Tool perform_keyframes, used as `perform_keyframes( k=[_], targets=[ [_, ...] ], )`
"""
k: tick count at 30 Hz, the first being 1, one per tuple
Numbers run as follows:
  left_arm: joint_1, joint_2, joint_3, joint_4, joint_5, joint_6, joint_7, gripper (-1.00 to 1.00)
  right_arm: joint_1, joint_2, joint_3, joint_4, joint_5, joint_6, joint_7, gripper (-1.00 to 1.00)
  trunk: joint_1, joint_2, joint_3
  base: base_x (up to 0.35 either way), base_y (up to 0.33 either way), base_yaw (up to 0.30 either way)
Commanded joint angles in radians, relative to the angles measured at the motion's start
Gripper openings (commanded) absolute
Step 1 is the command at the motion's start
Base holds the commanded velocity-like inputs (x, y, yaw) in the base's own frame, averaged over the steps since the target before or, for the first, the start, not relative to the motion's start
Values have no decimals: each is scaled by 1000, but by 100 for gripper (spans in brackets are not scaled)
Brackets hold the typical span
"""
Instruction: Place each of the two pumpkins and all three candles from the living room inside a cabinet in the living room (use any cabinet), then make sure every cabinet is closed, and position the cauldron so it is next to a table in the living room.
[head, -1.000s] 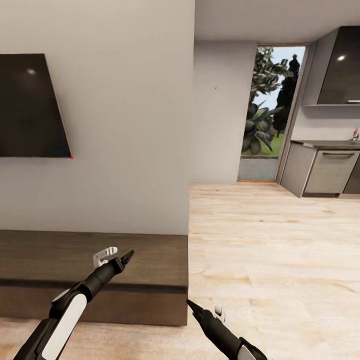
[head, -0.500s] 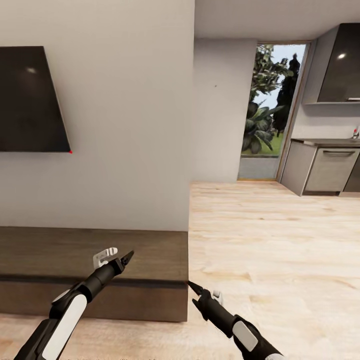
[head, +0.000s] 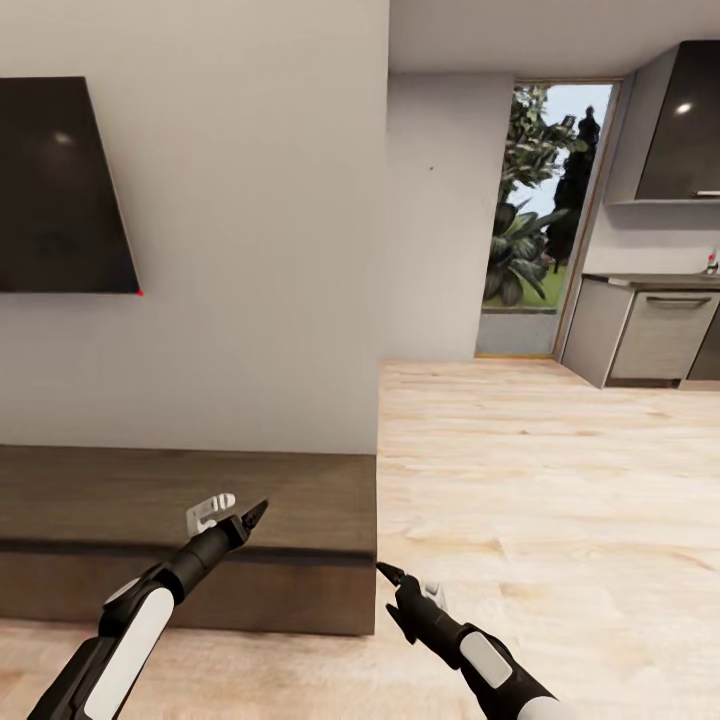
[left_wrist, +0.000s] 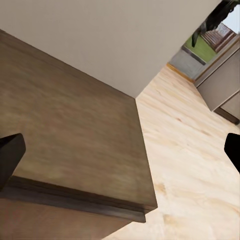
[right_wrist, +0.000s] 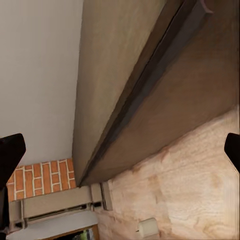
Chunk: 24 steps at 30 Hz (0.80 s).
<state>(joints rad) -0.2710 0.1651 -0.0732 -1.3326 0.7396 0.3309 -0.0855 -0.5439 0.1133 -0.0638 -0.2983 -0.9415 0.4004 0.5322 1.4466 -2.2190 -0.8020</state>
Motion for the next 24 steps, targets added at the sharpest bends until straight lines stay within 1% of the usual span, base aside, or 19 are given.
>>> perform_keyframes(
  k=[1,4,9,13,16,24],
  targets=[
    [-1,1,0,-1,7,4,0,100,-1,1,-7,1,-5,9,-2,100,4,-8,-4,0,0,0],
    [-1,1,0,-2,7,4,0,100,-1,0,-8,3,-5,8,-8,100,15,-29,-14,0,0,0],
    [-1,1,0,-2,7,4,0,100,-1,0,-2,-3,5,2,-11,100,34,-64,-29,0,0,0],
    [-1,1,0,-2,7,4,0,100,-8,0,4,-30,11,-14,-9,100,50,-92,-42,0,0,0],
    [-1,2,0,-3,7,4,0,100,-15,1,10,-48,11,-16,-7,100,61,-113,-51,0,0,0],
    [-1,2,0,-4,7,4,0,100,-19,5,13,-49,9,-17,7,100,92,-169,-76,0,0,0]
  ],
)
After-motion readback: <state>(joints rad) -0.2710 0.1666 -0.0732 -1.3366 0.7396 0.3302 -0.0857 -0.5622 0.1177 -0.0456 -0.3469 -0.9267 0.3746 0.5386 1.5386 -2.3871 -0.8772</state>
